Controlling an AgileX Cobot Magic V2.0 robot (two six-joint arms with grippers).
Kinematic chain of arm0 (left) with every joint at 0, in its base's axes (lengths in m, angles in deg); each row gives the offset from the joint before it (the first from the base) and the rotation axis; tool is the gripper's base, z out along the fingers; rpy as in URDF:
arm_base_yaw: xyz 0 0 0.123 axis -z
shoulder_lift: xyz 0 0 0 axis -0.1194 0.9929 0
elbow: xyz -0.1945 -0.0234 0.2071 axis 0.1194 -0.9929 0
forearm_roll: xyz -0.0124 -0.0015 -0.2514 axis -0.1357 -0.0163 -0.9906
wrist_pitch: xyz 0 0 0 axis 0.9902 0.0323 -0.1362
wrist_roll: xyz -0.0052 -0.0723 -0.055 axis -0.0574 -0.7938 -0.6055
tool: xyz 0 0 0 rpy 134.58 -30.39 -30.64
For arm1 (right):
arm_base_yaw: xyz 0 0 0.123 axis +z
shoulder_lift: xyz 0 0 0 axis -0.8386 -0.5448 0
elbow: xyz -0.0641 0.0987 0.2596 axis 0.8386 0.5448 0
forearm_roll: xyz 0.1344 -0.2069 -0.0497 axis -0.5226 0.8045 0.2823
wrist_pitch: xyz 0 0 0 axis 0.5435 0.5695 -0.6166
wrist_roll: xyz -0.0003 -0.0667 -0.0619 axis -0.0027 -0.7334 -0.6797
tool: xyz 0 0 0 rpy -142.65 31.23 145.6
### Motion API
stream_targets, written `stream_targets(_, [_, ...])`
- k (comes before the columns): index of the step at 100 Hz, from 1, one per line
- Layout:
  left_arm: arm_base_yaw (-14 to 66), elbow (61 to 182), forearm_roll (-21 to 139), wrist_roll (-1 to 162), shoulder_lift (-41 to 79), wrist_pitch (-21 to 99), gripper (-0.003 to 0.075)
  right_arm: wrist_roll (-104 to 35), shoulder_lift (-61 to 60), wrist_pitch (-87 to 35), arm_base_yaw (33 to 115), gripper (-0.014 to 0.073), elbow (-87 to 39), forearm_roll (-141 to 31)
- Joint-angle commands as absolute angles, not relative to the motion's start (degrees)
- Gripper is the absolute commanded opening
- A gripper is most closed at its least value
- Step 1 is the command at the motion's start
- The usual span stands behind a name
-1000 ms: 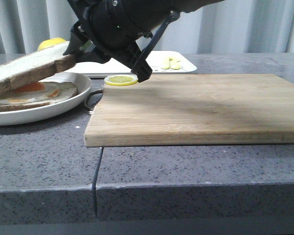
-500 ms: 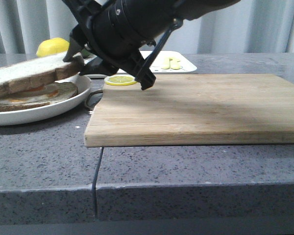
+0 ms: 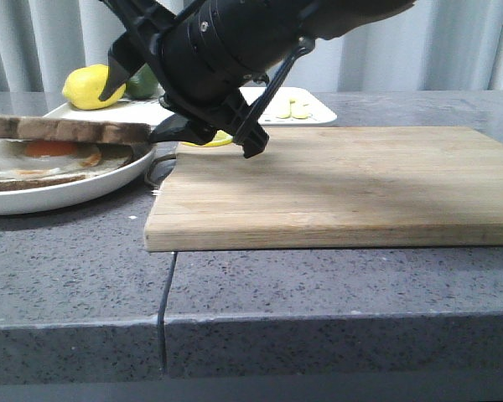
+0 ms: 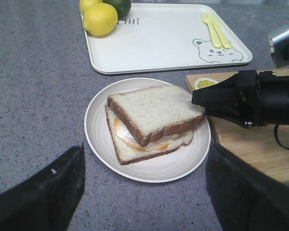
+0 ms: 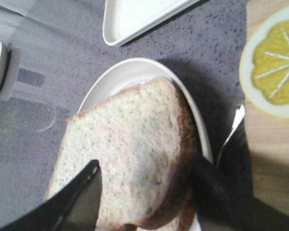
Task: Place bread and move sandwich to tray
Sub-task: 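Lower the bread onto the egg toast and open the right gripper, then withdraw the right gripper away from the plate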
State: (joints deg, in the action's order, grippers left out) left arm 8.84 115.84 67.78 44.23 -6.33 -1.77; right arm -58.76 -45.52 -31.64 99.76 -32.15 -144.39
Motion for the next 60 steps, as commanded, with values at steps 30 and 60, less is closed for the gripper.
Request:
stream_targets(30, [9.03, 117.71, 66.37, 44.08, -5.71, 1.97, 0.0494, -59.82, -39.89, -32.69, 99.66, 0.0461, -33.48, -144.52])
stream_targets(60, [9.03, 117.71, 66.37, 44.08, -5.71, 1.97, 0.0494, -59.95, -30.28, -36.82, 99.56, 0.0461, -33.48, -124.67])
